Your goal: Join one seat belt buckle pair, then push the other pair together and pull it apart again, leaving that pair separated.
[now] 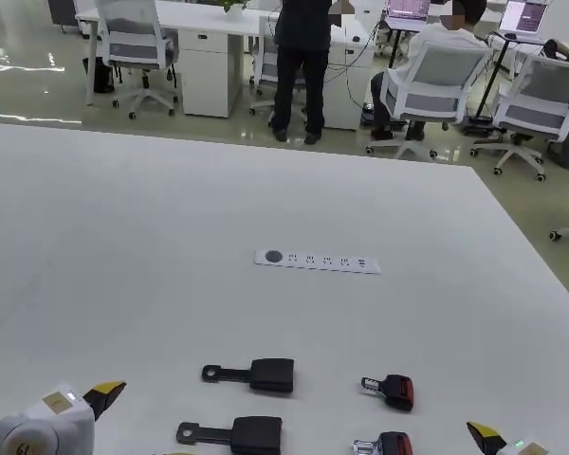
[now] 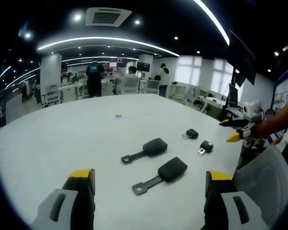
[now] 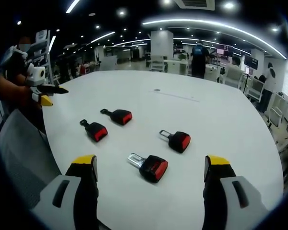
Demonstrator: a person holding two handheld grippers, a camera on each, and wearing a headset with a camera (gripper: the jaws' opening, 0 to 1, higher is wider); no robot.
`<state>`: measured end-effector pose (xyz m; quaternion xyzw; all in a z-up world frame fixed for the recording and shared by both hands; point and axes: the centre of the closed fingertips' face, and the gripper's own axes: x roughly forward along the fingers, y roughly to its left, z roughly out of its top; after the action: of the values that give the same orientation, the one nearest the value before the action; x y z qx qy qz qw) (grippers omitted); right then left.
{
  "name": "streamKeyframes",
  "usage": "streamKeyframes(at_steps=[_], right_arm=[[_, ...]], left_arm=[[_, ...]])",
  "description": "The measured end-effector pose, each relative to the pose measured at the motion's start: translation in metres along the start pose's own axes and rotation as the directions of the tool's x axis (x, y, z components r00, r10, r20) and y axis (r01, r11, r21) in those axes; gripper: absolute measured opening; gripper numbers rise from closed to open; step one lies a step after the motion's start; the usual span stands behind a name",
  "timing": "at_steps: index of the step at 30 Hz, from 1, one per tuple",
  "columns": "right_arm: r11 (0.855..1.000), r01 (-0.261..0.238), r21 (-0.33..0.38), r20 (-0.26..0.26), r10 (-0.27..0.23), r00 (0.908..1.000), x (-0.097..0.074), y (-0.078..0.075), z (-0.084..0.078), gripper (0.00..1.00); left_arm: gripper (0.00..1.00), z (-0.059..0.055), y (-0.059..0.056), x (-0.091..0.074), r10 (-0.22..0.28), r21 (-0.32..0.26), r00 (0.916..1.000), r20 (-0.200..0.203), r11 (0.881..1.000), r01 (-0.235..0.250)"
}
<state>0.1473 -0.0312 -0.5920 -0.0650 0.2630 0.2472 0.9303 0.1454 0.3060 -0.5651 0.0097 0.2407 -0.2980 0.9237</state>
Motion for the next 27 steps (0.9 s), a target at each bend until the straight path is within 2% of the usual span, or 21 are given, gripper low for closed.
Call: streamKeyframes(at_steps=[8, 10, 16, 18, 20, 27], right_arm=[[1.0, -0.001, 0.001, -0.002, 0.001, 1.0, -0.002, 0.001, -0.001, 0.92], [1.0, 0.0, 0.002, -0.003, 0.0, 1.0, -0.002, 0.0, -0.002, 0.92], [1.0, -0.001, 0.0, -0.001, 0.001, 1.0, -0.001, -0.001, -0.003, 0.92], [1.0, -0.002, 0.001, -0.003, 0.002, 1.0, -0.001, -0.001, -0.003, 0.92], [1.0, -0.001, 0.001, -0.002, 0.001, 1.0, -0.001, -0.001, -0.003, 0.92], [1.0, -0.006, 0.007, -0.003, 0.006, 1.0, -0.001, 0.0, -0.004, 0.92]], left_arm=[[0.98, 0.004, -0.006, -0.002, 0.001, -0.001, 1.0, 0.001, 1.0, -0.001], [0.98, 0.001, -0.002, -0.001, 0.001, 0.001, 1.0, 0.001, 1.0, -0.001], [0.98, -0.001, 0.0, 0.0, 0.001, 0.0, 1.0, -0.001, 1.0, -0.001], [0.98, 0.004, -0.007, -0.002, 0.002, 0.003, 1.0, -0.002, 1.0, -0.002], [0.98, 0.005, -0.008, -0.002, 0.001, 0.001, 1.0, -0.002, 1.0, -0.001], [0.98, -0.002, 0.003, 0.001, 0.002, 0.0, 1.0, -0.002, 1.0, -0.002]])
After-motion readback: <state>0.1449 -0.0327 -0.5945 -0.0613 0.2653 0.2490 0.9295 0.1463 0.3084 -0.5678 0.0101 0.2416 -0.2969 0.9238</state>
